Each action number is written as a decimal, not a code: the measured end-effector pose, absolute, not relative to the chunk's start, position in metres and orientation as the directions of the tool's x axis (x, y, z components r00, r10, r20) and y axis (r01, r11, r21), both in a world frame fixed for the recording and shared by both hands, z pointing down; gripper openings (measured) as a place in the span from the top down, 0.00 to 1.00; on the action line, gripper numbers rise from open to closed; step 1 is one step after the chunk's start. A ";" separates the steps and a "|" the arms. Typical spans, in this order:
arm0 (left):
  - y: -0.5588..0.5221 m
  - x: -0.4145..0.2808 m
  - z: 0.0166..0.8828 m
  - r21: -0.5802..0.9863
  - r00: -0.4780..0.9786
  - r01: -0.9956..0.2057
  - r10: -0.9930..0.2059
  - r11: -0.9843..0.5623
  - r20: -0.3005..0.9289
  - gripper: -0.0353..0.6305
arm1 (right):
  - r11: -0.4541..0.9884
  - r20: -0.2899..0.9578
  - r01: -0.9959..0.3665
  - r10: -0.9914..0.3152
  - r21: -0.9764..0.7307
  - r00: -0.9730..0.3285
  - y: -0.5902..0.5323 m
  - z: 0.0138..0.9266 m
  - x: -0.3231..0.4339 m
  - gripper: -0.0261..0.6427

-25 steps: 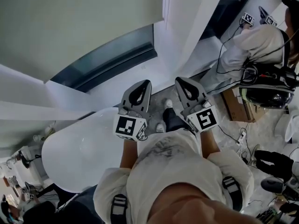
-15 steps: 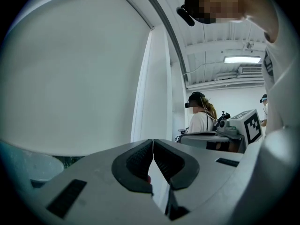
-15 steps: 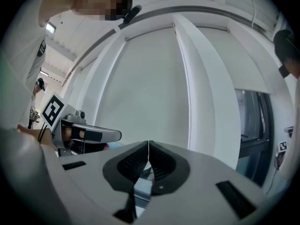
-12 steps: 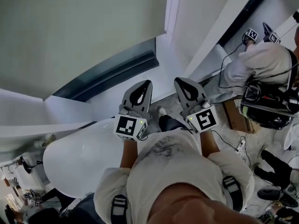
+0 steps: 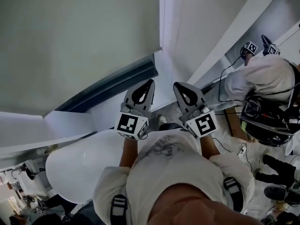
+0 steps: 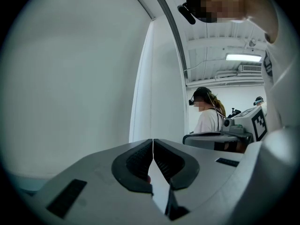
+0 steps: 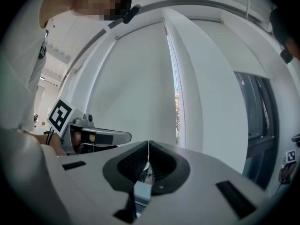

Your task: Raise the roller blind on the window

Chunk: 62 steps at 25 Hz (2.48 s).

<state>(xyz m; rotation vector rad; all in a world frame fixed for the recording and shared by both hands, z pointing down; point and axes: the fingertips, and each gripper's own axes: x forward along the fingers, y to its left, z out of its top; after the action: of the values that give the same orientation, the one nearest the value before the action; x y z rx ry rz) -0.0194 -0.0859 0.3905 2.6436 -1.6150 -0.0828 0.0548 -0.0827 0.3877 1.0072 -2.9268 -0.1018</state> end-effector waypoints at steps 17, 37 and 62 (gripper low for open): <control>-0.151 -0.011 0.383 0.036 0.562 -0.826 -0.827 -0.562 -0.029 0.93 | 0.738 0.074 -0.672 -0.675 0.063 -0.734 -0.110 0.396 0.052 0.87; -0.204 0.029 0.385 0.038 0.721 -0.690 -0.691 -0.723 -0.048 0.78 | 0.670 0.128 -0.739 -0.741 0.073 -0.659 -0.121 0.410 0.061 0.87; -0.202 0.024 0.428 0.102 0.752 -0.657 -0.659 -0.747 0.016 0.94 | 0.683 0.110 -0.724 -0.730 0.094 -0.675 -0.124 0.393 0.052 0.87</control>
<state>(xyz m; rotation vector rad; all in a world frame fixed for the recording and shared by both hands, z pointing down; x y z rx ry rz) 0.0239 -0.2023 0.4282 2.8448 -1.0717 -0.0319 0.0518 -0.1238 0.3928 1.1959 -2.7539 -0.0640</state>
